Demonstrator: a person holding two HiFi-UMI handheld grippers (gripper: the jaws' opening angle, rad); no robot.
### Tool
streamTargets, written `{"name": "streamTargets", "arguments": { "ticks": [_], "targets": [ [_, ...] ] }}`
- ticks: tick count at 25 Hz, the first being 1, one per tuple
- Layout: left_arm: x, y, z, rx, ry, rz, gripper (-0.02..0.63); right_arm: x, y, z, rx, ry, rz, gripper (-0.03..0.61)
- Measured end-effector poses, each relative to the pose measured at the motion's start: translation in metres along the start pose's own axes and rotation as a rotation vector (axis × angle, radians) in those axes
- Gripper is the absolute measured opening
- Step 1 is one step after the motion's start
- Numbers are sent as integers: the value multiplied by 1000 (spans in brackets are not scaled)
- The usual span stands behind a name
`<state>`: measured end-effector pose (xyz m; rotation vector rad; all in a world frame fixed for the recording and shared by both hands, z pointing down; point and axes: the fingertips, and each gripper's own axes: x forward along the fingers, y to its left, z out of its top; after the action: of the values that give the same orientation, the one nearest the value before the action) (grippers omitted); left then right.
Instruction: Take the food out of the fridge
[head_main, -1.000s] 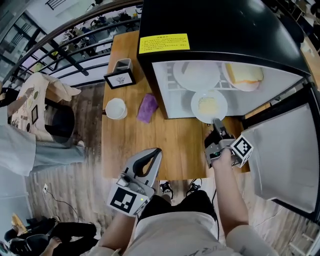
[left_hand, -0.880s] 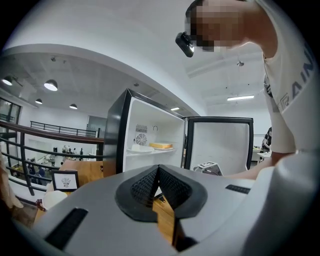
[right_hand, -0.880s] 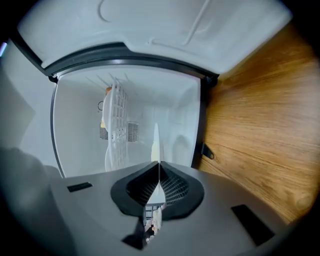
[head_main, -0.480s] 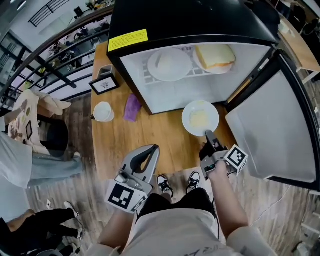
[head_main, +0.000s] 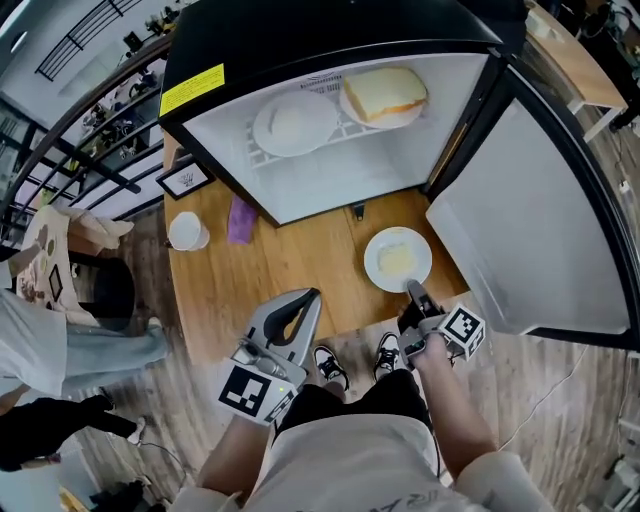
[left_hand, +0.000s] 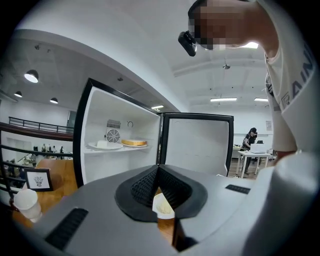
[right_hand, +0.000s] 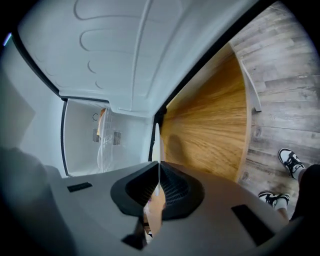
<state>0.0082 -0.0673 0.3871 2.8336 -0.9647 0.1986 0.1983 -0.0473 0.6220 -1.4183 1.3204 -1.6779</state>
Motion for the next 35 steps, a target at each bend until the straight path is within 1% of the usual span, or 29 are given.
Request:
{"name": "streamTargets", "arguments": {
  "ticks": [6,14,20,22,25,27,29,33,35],
  "targets": [
    [3,-11,-6,-7,12,-2,9,-8,-29,6,-1,-6,-38,28],
    [5,-18,-8,-5,16,-1,9,-16,-43,13,-17,-5,-70,28],
    [5,-23,-10,-7,23,-2,9,-18,-49,17,-85,15,-84,28],
    [5,-24,-10,-8,24,-2,9,-17,-48,18,-130,26,-79,29],
    [5,-24,-10,-12,23,2,9,-15,-46,16,-240,51,-89,32],
    [4,-24,-11,-12,24,2,9,-14,-43,13,-315,74,-92,69],
    [4,-24,-12,-13,25,4,9,-12,-42,10,-374,95,-92,89],
    [3,-24,-11,-12,24,8,9,-10,-43,6,-485,131,-102,109],
    [2,-23,-11,-11,24,10,9,-9,-44,2,-562,155,-114,117]
  ]
}}
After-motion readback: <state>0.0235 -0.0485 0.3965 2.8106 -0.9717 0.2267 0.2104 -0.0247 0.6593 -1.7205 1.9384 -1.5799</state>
